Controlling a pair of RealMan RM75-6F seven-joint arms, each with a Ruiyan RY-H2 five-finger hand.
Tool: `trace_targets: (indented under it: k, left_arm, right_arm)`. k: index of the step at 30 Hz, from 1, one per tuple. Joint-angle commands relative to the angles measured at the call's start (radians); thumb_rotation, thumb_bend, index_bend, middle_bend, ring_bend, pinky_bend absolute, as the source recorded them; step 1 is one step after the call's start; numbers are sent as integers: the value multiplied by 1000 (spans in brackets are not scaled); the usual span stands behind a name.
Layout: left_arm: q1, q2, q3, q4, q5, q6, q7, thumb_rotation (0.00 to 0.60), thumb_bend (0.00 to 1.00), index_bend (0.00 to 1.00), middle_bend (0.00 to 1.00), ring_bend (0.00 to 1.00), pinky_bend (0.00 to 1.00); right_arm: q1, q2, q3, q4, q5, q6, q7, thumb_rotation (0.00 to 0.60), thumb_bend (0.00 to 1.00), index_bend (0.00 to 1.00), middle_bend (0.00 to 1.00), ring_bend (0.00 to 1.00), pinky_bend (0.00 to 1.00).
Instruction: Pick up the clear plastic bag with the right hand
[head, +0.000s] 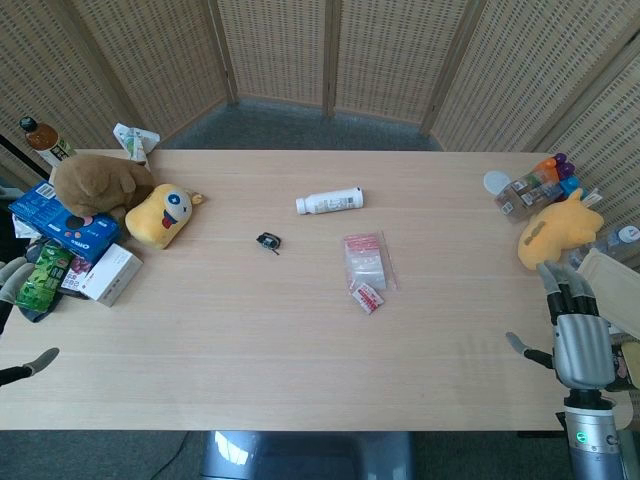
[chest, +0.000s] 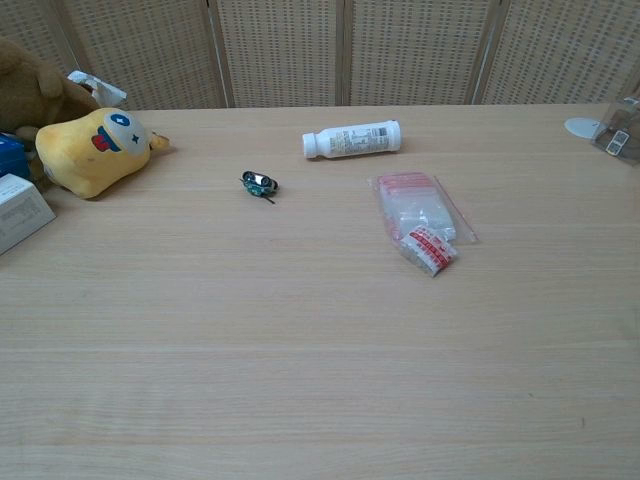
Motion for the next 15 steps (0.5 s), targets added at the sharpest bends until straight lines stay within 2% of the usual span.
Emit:
trace_targets:
  k: [1, 8, 12, 15]
  left_arm:
    - [3, 3, 1, -1, 4, 4, -1, 600, 60, 0, 0, 0, 0]
    - [2, -1, 0, -2, -1, -1, 4, 600, 60, 0, 0, 0, 0]
    - [-7, -9, -6, 3, -15, -16, 5, 600, 61, 0, 0, 0, 0]
    - [-11, -16, -9, 9, -24, -25, 13, 600, 61, 0, 0, 0, 0]
  right_arm:
    - [0, -1, -3, 0, -4, -5, 0, 600, 0, 52, 0, 0, 0]
    - [23, -20, -5, 0, 31, -82, 0, 600, 0, 52, 0, 0, 0]
    - [98, -38, 16, -33, 61, -208, 0, 600, 0, 53, 0, 0, 0]
    - [167, -47, 28, -40, 78, -330, 57, 600, 0, 48, 0, 0, 0]
